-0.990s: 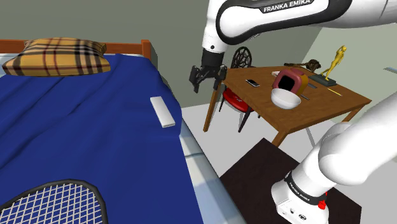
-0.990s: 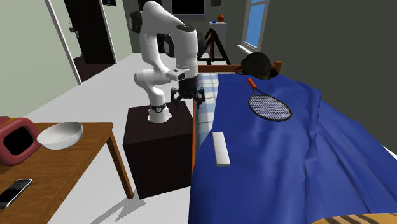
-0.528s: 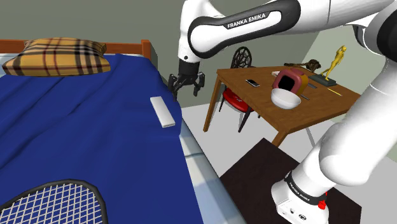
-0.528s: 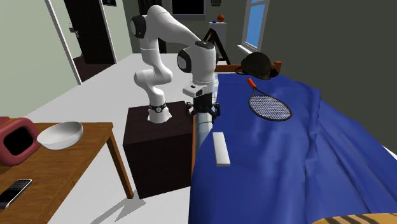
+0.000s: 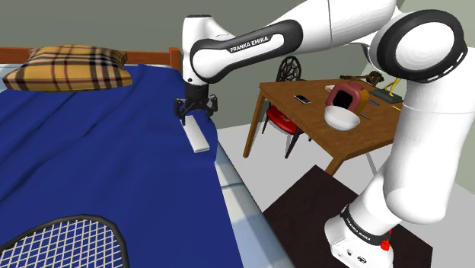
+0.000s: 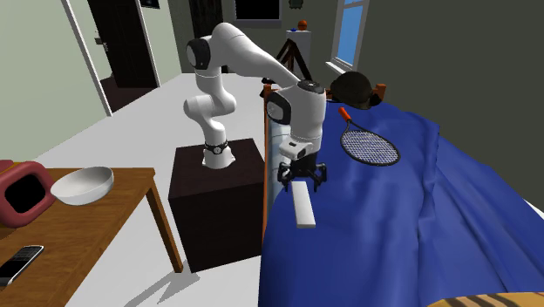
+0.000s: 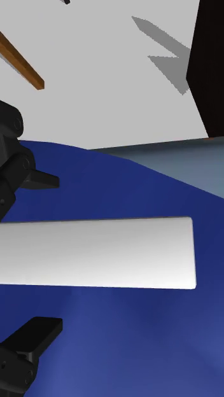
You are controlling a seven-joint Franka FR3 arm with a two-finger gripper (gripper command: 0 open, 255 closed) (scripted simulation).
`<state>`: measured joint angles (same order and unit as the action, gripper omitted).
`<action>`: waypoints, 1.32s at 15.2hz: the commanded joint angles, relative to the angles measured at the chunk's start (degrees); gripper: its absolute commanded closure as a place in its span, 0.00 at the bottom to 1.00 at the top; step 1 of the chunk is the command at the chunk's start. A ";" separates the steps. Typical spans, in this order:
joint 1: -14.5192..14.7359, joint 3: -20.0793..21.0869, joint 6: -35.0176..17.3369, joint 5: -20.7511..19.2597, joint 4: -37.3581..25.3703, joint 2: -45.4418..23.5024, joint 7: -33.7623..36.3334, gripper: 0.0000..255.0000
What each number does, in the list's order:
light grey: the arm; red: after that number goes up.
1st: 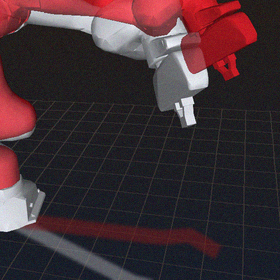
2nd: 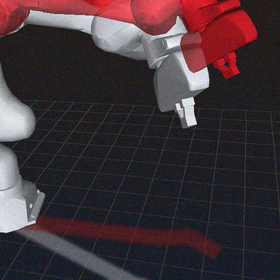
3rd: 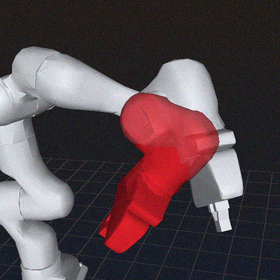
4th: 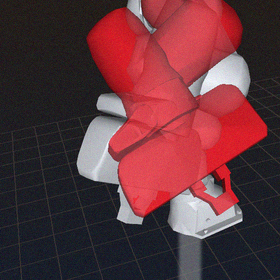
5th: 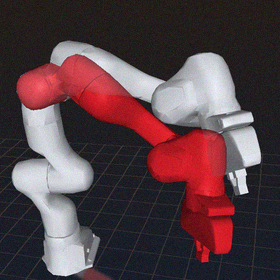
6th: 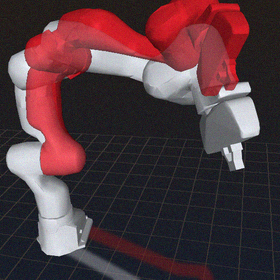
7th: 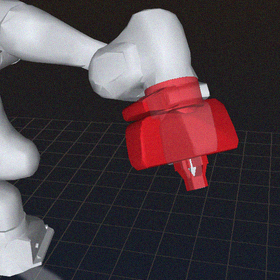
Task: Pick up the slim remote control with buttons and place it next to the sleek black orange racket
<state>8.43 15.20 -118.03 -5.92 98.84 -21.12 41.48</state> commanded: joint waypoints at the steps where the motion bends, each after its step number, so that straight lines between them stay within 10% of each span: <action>1: 0.55 -0.12 -0.52 -0.59 -1.49 -2.02 0.69 0.00; 15: 0.74 -0.47 -4.73 -1.31 0.69 -4.13 1.15 0.00; 16: 0.74 -0.47 -4.73 -1.31 0.68 -4.13 1.15 1.00; 20: 0.74 -0.47 -4.72 -1.31 0.67 -4.13 1.15 1.00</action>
<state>9.17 14.73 -122.75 -7.23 99.52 -25.25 42.63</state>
